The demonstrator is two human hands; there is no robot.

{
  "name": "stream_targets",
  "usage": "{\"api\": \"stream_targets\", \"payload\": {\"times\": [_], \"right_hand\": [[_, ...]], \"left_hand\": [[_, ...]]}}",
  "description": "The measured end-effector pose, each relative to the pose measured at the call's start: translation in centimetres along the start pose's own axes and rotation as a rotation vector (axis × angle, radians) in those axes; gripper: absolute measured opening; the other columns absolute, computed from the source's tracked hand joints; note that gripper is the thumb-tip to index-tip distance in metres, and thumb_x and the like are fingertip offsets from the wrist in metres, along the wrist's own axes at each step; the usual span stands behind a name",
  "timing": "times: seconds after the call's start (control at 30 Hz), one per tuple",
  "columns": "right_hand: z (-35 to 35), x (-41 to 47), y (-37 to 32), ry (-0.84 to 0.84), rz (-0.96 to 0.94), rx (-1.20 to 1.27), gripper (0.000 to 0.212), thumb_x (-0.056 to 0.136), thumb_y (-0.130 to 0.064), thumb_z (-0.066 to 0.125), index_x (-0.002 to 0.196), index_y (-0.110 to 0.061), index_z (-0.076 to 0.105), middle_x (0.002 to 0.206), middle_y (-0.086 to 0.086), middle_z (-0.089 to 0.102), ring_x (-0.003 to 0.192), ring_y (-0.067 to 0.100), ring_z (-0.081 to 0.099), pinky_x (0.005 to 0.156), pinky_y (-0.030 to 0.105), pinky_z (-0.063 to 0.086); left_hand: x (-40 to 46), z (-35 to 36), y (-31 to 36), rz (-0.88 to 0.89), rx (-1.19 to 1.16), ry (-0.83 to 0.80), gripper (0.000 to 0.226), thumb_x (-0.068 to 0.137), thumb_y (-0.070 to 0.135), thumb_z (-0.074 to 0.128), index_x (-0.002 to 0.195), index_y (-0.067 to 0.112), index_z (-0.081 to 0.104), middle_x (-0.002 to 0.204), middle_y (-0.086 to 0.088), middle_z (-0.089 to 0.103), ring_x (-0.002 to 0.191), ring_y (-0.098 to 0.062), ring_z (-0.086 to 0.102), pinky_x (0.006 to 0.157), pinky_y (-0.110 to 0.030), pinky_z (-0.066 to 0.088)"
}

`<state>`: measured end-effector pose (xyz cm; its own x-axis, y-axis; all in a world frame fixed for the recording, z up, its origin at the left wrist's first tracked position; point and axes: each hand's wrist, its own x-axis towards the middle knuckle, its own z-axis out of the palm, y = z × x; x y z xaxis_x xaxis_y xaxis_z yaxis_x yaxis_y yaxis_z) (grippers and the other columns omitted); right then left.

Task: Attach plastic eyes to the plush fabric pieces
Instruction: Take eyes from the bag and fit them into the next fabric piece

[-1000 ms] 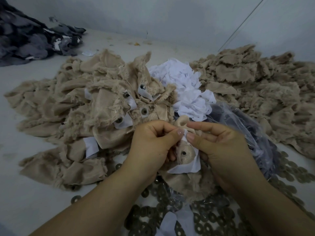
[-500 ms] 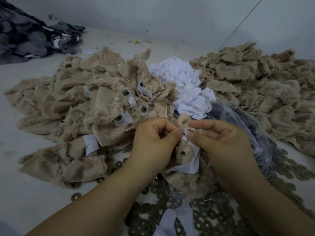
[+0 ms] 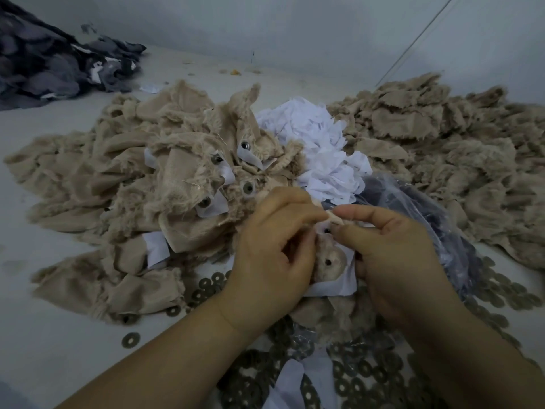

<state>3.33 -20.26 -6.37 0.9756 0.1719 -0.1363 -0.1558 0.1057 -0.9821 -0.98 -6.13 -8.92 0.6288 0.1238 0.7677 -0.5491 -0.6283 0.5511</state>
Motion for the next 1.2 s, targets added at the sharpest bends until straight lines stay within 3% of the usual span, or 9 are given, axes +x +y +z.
{"api": "stream_targets", "payload": {"times": [0.17,0.37,0.5,0.73,0.87,0.97,1.1,1.2], "right_hand": [[-0.5,0.6,-0.6,-0.046,0.136,0.118,0.016,0.086,0.004,0.066,0.101,0.001,0.071,0.090,0.022,0.076,0.075,0.029,0.076,0.060,0.035,0.063],[-0.7,0.8,-1.3,-0.096,0.231,0.100,0.023,0.087,0.006,0.062,0.108,0.004,0.070,0.094,0.023,0.076,0.071,0.028,0.075,0.061,0.036,0.064],[-0.9,0.8,-1.6,-0.078,0.243,0.022,0.024,0.085,0.008,0.063,0.107,-0.001,0.069,0.091,0.019,0.077,0.069,0.024,0.075,0.056,0.034,0.062],[-0.8,0.6,-1.7,-0.124,0.199,-0.109,0.018,0.084,0.003,0.069,0.097,-0.010,0.069,0.089,0.014,0.077,0.071,0.019,0.074,0.052,0.024,0.056],[-0.6,0.4,-1.7,-0.117,0.167,-0.122,0.016,0.081,-0.002,0.073,0.094,-0.011,0.070,0.086,0.013,0.078,0.067,0.016,0.074,0.054,0.026,0.057],[-0.7,0.3,-1.6,-0.143,0.146,-0.135,0.014,0.086,0.000,0.070,0.093,-0.013,0.071,0.087,0.012,0.078,0.070,0.016,0.075,0.055,0.025,0.058],[-1.0,0.1,-1.7,-0.171,0.029,-0.338,0.019,0.090,-0.001,0.067,0.095,-0.019,0.072,0.092,0.010,0.077,0.086,0.022,0.075,0.074,0.036,0.062],[-0.9,-0.3,-2.3,-0.207,0.012,-0.442,0.024,0.091,-0.003,0.064,0.096,-0.024,0.072,0.090,0.014,0.076,0.087,0.028,0.074,0.083,0.050,0.061]], "left_hand": [[-0.3,0.3,-0.4,0.134,-0.065,-0.178,0.028,0.084,0.003,0.071,0.112,0.002,0.072,0.115,-0.011,0.065,0.109,-0.021,0.064,0.089,-0.037,0.053],[-0.1,-0.1,-1.5,0.244,0.086,-0.266,0.034,0.083,0.007,0.074,0.117,0.004,0.071,0.124,-0.010,0.064,0.112,-0.023,0.061,0.090,-0.037,0.051],[0.0,0.0,-1.7,0.276,0.120,-0.256,0.018,0.091,0.007,0.069,0.107,0.001,0.073,0.115,-0.012,0.067,0.105,-0.024,0.064,0.089,-0.034,0.051],[0.0,-0.1,-1.8,0.325,0.151,-0.227,0.012,0.087,0.000,0.071,0.099,-0.003,0.074,0.099,-0.017,0.070,0.088,-0.027,0.066,0.087,-0.022,0.048],[0.0,-0.2,-1.7,0.346,0.172,-0.208,0.008,0.084,-0.004,0.072,0.091,-0.006,0.075,0.088,-0.020,0.069,0.077,-0.031,0.067,0.074,-0.033,0.054],[0.0,-0.2,-1.8,0.288,0.145,-0.218,0.009,0.081,-0.005,0.075,0.090,-0.004,0.076,0.092,-0.019,0.070,0.083,-0.029,0.069,0.079,-0.030,0.055],[0.1,-0.5,-1.5,0.218,0.121,-0.223,0.006,0.082,-0.001,0.073,0.087,-0.001,0.077,0.094,-0.015,0.072,0.087,-0.026,0.070,0.081,-0.030,0.055],[0.2,-0.5,-1.3,0.203,0.106,-0.231,0.006,0.082,-0.004,0.072,0.085,-0.002,0.077,0.092,-0.014,0.072,0.084,-0.027,0.070,0.077,-0.036,0.056]]}}
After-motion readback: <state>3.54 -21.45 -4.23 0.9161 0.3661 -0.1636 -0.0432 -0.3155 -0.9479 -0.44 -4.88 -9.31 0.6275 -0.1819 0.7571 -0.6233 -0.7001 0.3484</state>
